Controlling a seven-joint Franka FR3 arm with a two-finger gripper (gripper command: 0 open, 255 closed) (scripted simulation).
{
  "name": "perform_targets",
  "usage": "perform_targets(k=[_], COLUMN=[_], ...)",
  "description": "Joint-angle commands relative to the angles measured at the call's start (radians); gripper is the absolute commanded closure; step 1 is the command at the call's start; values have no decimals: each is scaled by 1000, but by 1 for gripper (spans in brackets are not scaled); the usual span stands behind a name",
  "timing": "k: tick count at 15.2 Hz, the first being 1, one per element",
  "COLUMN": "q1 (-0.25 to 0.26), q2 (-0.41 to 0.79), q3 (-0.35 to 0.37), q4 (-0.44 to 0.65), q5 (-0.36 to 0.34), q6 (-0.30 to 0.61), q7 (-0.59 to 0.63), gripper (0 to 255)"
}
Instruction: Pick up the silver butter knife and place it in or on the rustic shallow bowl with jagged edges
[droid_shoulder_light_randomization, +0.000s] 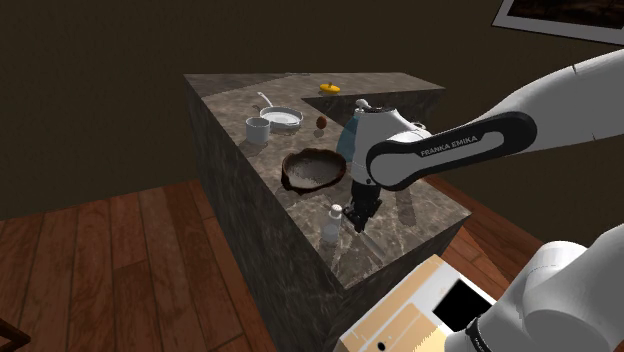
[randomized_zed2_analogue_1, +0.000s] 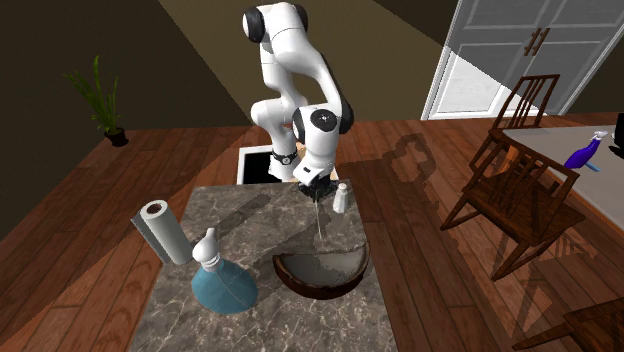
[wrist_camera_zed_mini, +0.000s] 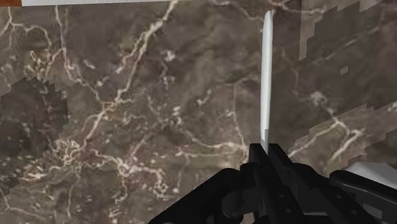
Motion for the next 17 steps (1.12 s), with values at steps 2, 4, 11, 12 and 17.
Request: perform_targets(k=[2, 4, 11, 12, 17], q1=[0, 0, 1, 1, 1], q2=[-22, -38, -86, -91, -116], q3=[-1, -1, -4, -4, -6], q4=[18, 32, 87, 96, 143], q5=[1, 2, 3, 3, 3], q6=[-40, -70, -173, -188, -259], q7=[0, -1, -2, -3, -3], gripper=[255, 255, 255, 255, 255])
